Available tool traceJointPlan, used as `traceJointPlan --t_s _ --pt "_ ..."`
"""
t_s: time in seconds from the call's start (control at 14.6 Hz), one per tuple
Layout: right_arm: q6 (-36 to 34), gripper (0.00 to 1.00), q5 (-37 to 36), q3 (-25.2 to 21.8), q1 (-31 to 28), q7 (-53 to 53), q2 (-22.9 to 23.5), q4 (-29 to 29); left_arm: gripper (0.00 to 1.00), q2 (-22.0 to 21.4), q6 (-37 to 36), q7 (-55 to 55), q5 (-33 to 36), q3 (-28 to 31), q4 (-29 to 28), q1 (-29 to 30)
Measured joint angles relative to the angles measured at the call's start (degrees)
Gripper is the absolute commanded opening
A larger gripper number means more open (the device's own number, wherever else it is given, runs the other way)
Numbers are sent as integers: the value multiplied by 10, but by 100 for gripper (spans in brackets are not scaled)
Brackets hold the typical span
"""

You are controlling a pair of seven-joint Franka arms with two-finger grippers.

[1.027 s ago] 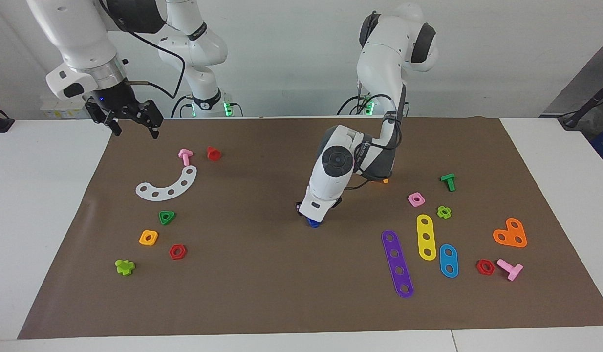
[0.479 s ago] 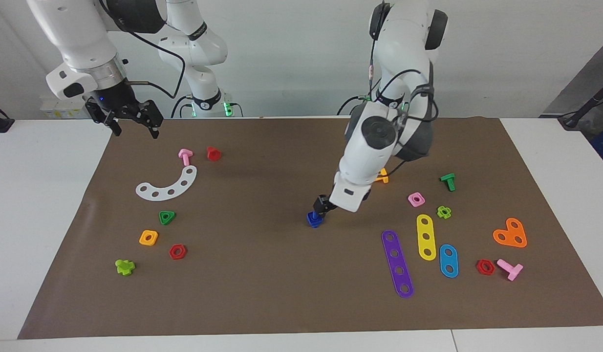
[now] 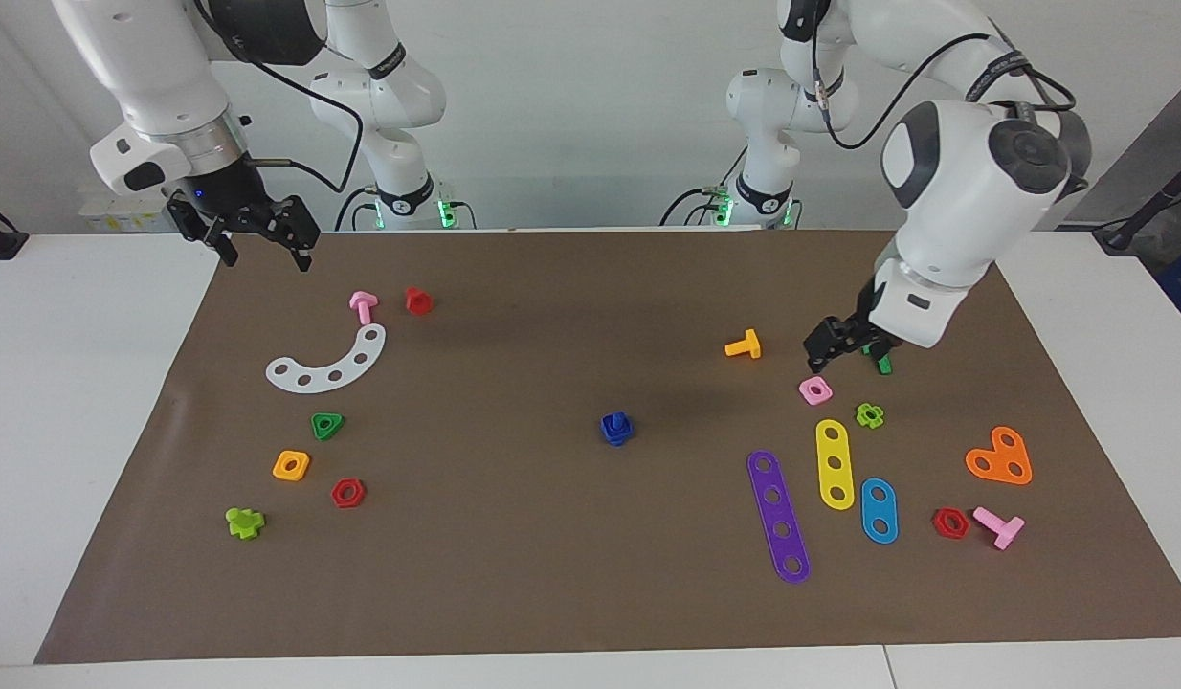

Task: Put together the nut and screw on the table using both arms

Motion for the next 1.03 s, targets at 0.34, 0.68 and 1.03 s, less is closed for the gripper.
traceJointPlan --t_s 0.34,0.68,1.03 --pt "0 100 0 0 0 0 0 0 100 -56 -11 66 29 -1 -28 54" --pt "0 100 0 0 0 0 0 0 100 -121 -18 66 52 -12 -70 44" --pt "0 100 0 0 0 0 0 0 94 -132 -19 67 60 -14 -82 44"
